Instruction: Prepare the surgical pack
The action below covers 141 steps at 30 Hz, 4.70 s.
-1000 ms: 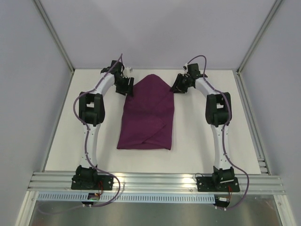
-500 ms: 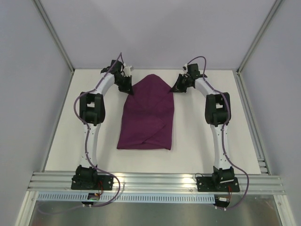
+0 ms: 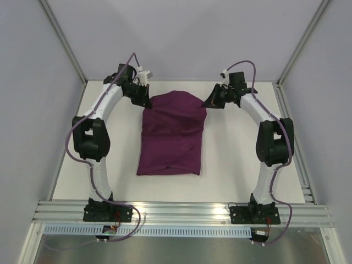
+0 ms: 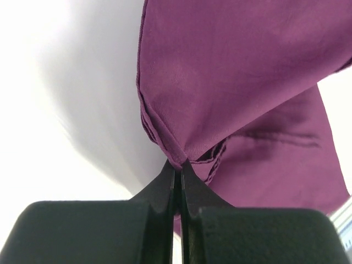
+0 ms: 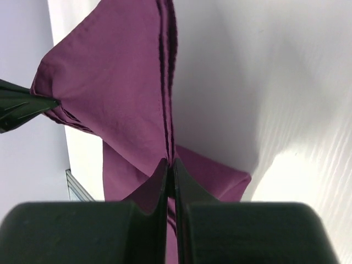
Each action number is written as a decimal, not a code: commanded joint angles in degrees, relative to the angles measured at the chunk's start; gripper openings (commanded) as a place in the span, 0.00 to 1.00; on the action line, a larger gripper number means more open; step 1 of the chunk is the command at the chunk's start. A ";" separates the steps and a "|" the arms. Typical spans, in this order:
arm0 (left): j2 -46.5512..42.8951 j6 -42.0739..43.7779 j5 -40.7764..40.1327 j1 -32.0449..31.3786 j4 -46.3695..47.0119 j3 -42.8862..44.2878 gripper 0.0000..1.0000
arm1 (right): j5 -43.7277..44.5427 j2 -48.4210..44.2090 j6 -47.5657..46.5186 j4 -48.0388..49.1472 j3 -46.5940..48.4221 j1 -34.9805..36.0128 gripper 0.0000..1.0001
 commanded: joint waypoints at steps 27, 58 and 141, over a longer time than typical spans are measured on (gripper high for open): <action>-26.68 21.45 3.74 0.69 -3.39 -42.23 0.00 | 0.46 -25.99 -6.11 5.26 -46.49 9.27 0.25; -25.89 22.86 2.33 0.69 -0.13 -45.67 0.00 | -13.42 21.38 3.55 -11.80 11.34 13.83 0.66; -42.51 12.23 -11.23 0.69 -9.46 -45.67 0.80 | 29.04 -50.43 5.05 6.20 -52.73 30.30 0.76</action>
